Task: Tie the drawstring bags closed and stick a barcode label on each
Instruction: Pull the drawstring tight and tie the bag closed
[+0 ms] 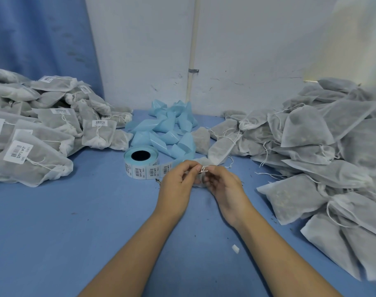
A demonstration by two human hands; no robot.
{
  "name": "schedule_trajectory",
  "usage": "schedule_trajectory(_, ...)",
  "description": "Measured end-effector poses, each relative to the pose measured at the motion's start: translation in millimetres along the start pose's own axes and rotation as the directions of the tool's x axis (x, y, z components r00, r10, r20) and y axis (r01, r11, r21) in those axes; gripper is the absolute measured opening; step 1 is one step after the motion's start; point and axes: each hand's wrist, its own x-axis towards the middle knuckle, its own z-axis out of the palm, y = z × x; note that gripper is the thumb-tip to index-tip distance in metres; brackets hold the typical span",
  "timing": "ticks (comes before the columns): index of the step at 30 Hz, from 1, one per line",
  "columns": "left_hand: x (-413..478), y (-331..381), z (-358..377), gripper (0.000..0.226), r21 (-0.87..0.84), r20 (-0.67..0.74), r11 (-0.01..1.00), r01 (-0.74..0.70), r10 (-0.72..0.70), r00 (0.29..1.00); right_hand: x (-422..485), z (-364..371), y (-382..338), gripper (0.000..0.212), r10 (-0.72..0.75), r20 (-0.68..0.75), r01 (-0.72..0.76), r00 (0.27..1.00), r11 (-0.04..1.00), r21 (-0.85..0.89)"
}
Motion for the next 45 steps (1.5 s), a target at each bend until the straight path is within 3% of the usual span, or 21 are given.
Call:
schedule_trajectory(6, 0, -1, 0, 0.014, 0.102, 0.036, 0.995, -0.023, 0.019, 0.999, 4, -3, 2, 0.004, 0.074, 0.042, -0.081, 0.996, 0.973, 0.216)
schedule_trajectory(9, 1, 0, -1, 0.013, 0.098, 0.033, 0.995, -0.004, 0.001, 0.999, 6, -5, 2, 0.009, 0.118, 0.061, -0.131, 0.991, 0.947, 0.292)
schedule_trajectory(23, 6, -2, -5, 0.015, 0.210, -0.009, 0.976, 0.064, -0.064, 0.998, 8, -10, 1, 0.007, 0.167, 0.034, -0.165, 0.985, 0.883, 0.439)
schedule_trajectory(26, 4, -3, -7, 0.011, 0.199, 0.016, 0.980, 0.033, -0.037, 0.999, 8, -11, 0, 0.006, 0.176, 0.073, -0.190, 0.982, 0.873, 0.449)
schedule_trajectory(27, 4, -3, -8, 0.019, 0.219, 0.038, 0.976, 0.013, -0.022, 0.999, 8, -12, -1, 0.007, 0.178, 0.088, -0.198, 0.980, 0.868, 0.456)
schedule_trajectory(31, 3, -7, -14, 0.041, 0.556, 0.147, 0.822, -0.124, 0.049, 0.988, 6, -12, -2, 0.014, 0.153, 0.166, -0.214, 0.974, 0.855, 0.472)
schedule_trajectory(33, 2, -8, -13, 0.035, 0.648, 0.162, 0.739, -0.185, 0.104, 0.981, 4, -10, -2, 0.029, 0.136, 0.229, -0.232, 0.964, 0.852, 0.470)
schedule_trajectory(36, 2, -5, -13, 0.013, 0.692, 0.057, 0.698, -0.185, 0.203, 0.978, 1, -7, -4, 0.037, 0.122, 0.311, -0.258, 0.943, 0.858, 0.445)
schedule_trajectory(38, 3, -3, -14, 0.008, 0.654, -0.027, 0.738, -0.164, 0.240, 0.970, 0, -5, -4, 0.035, 0.106, 0.385, -0.276, 0.917, 0.865, 0.419)
schedule_trajectory(41, 4, 2, -15, 0.023, 0.395, -0.162, 0.912, -0.113, 0.191, 0.968, -2, -5, -3, 0.034, 0.083, 0.452, -0.284, 0.888, 0.873, 0.397)
schedule_trajectory(43, 4, 9, -16, 0.038, 0.218, -0.248, 0.971, -0.097, 0.152, 0.957, -3, -3, -2, 0.034, 0.089, 0.402, -0.257, 0.911, 0.886, 0.386)
schedule_trajectory(45, 5, 16, -16, 0.042, 0.102, -0.287, 0.990, -0.103, 0.128, 0.949, -2, 0, 0, 0.025, 0.098, 0.261, -0.192, 0.960, 0.913, 0.361)
